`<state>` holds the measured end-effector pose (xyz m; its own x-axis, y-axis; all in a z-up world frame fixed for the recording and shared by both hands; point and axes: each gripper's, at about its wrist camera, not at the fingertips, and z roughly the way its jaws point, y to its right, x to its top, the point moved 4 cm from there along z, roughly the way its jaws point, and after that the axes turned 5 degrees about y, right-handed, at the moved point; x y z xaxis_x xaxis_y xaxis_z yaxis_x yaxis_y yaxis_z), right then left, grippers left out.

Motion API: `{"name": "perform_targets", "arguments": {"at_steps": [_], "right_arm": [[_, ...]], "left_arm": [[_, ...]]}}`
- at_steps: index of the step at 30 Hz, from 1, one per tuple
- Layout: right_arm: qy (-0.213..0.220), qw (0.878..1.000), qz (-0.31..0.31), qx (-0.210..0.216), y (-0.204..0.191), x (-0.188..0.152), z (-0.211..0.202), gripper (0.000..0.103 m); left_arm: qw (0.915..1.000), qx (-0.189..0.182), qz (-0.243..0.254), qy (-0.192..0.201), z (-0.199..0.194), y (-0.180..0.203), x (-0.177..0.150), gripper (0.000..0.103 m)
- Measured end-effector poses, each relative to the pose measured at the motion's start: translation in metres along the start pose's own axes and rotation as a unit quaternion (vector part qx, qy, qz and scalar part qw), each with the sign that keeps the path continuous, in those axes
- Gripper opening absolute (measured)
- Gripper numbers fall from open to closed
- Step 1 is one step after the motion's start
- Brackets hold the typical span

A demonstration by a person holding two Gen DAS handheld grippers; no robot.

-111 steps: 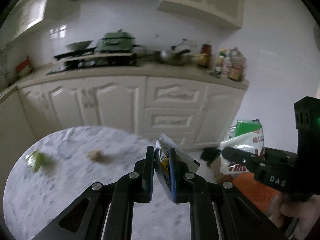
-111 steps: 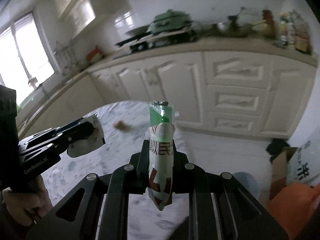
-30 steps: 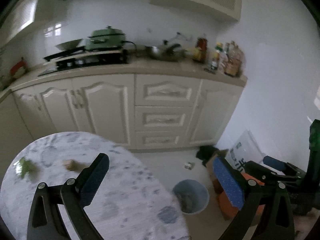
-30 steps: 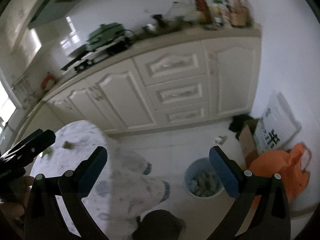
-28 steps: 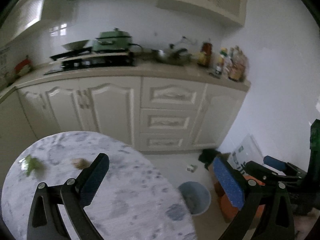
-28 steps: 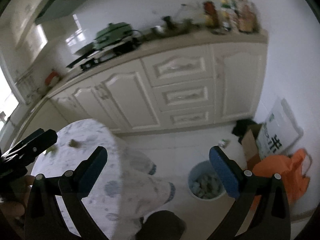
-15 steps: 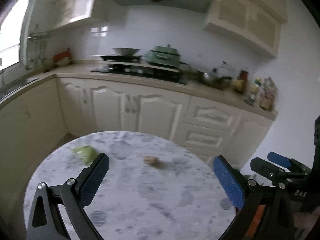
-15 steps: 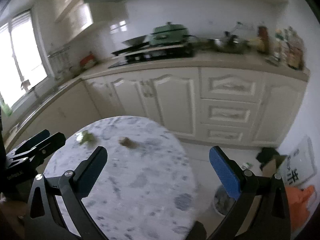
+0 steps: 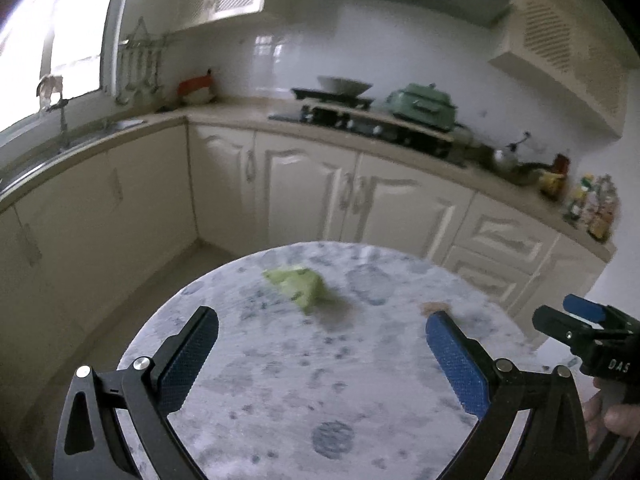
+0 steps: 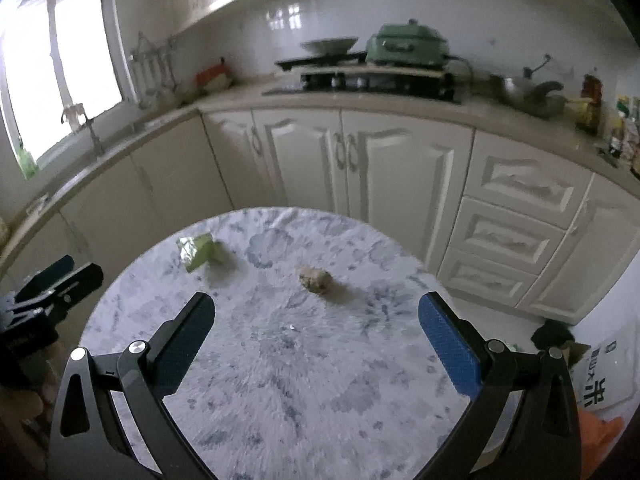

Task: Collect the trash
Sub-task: 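Return both tools to the table above the remaining trash, then grasp the green bag with the left tool while the right tool grasps the brown lump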

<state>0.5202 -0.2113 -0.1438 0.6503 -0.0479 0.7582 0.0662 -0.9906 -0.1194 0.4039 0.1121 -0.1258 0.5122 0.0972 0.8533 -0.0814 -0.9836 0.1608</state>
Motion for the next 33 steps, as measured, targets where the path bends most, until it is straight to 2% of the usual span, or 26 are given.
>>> {"name": "perform_targets", "arguments": {"at_steps": [8,16,23,25,26,27,28,29,30,31,33], "right_arm": [[-0.058,0.998,-0.010,-0.009,0.003,-0.007,0.085,0.103],[-0.090,0.996,-0.017,-0.015,0.007,-0.010,0.145,0.102],[-0.105,0.994,-0.031,-0.016,0.005,-0.014,0.176,0.080],[-0.098,0.994,-0.045,-0.024,0.002,-0.013,0.177,0.075],[-0.096,0.994,-0.050,-0.024,0.001,-0.013,0.177,0.067],[-0.095,0.994,-0.053,-0.024,0.000,-0.012,0.178,0.057],[-0.095,0.994,-0.057,-0.020,-0.001,-0.011,0.177,0.053],[-0.094,0.993,-0.063,-0.017,-0.004,-0.012,0.176,0.043],[-0.094,0.993,-0.068,-0.015,-0.006,-0.013,0.175,0.039],[-0.094,0.993,-0.070,-0.015,-0.007,-0.014,0.174,0.039],[-0.093,0.994,-0.063,-0.008,-0.007,-0.016,0.171,0.038]], "left_arm": [[0.9989,0.019,0.008,-0.043,0.097,-0.013,0.026,0.102],[0.9969,0.031,0.026,-0.067,0.200,-0.011,0.045,0.102],[0.9942,0.038,0.061,-0.080,0.270,-0.002,0.051,0.102],[0.9933,0.039,0.071,-0.083,0.284,0.001,0.051,0.102],[0.9927,0.035,0.077,-0.086,0.293,0.004,0.052,0.102],[0.9924,0.030,0.082,-0.086,0.297,0.006,0.050,0.099],[0.9921,0.025,0.087,-0.088,0.302,0.008,0.049,0.096],[0.9914,0.015,0.090,-0.094,0.307,0.011,0.047,0.079],[0.9903,0.007,0.092,-0.104,0.313,0.012,0.044,0.062],[0.9893,0.000,0.088,-0.117,0.320,0.013,0.042,0.061],[0.9898,-0.024,0.071,-0.121,0.327,0.013,0.043,0.042]]}}
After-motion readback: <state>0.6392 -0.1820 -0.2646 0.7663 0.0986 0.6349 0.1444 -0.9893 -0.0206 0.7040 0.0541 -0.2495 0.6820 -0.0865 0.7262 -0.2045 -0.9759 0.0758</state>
